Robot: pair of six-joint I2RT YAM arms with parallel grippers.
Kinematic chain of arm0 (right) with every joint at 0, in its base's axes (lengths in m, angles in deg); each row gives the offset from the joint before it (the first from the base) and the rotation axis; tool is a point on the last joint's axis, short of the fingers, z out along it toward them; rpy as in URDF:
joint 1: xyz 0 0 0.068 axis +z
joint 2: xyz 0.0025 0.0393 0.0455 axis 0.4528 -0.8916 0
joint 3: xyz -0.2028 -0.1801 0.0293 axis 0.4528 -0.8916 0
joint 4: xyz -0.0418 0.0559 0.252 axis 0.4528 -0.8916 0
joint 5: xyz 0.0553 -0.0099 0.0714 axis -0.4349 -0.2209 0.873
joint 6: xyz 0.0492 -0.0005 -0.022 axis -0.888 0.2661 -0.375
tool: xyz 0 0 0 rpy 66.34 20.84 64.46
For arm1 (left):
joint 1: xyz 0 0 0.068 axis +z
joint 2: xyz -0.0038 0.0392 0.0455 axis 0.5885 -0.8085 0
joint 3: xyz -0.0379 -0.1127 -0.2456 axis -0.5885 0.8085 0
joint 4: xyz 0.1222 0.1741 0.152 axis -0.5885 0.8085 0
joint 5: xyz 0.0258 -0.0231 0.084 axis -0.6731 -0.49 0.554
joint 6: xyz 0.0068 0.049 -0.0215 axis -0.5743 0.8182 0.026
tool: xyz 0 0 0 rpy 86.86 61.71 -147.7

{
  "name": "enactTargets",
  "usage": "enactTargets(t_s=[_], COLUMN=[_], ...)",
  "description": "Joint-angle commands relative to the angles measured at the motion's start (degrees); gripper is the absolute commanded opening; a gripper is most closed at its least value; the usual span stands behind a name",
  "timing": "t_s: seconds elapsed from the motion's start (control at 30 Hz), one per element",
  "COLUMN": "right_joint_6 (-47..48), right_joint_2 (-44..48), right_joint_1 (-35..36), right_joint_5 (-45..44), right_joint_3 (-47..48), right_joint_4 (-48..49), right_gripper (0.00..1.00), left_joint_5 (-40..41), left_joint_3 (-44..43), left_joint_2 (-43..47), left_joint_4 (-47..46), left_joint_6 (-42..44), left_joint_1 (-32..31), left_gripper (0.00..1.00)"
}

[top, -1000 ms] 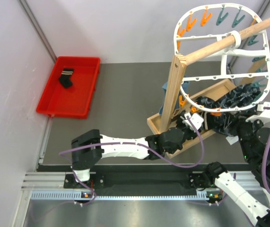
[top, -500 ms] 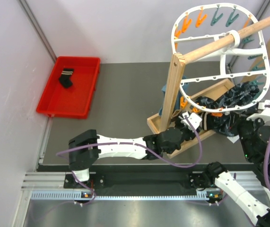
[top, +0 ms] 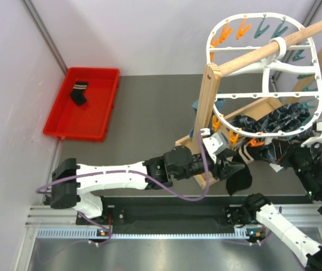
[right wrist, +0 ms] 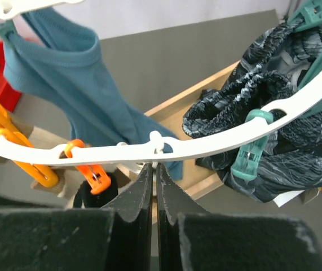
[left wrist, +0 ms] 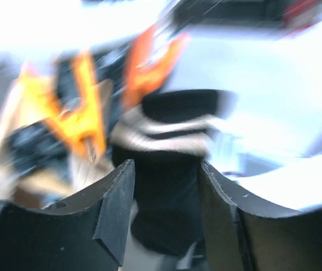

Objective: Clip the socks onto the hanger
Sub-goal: Open the clamp at the hanger.

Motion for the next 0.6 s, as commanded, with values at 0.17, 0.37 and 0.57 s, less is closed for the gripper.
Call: enactTargets(t_s=[0.17,0.37,0.57], right_joint_6=[-3.72,-4.08,-4.78], right_joint_2=[-3.30,-4.71,-5.33], right_joint_1=[0.29,0.29,0.29], right_joint_5=[10.33,13.68,18.60], right_joint_3=[6.51,10.90,12.05], right_joint_4=[-8.85,-13.07,-13.43], right_gripper=[0.00,0.00,0.00], left_joint_5=[-26.14,-15.97,4.50], left_joint_3=[-8.60,-10.98,-9.14], left_joint_2=[-0.90,-3.20,-4.69], left_joint_4=[-4.16,-3.29,-3.46], left_joint_6=[-14.97,-15.86,-3.75], left_joint_1=[-0.43,-0.60,-3.33], left_gripper=[0.56,0.56,0.58])
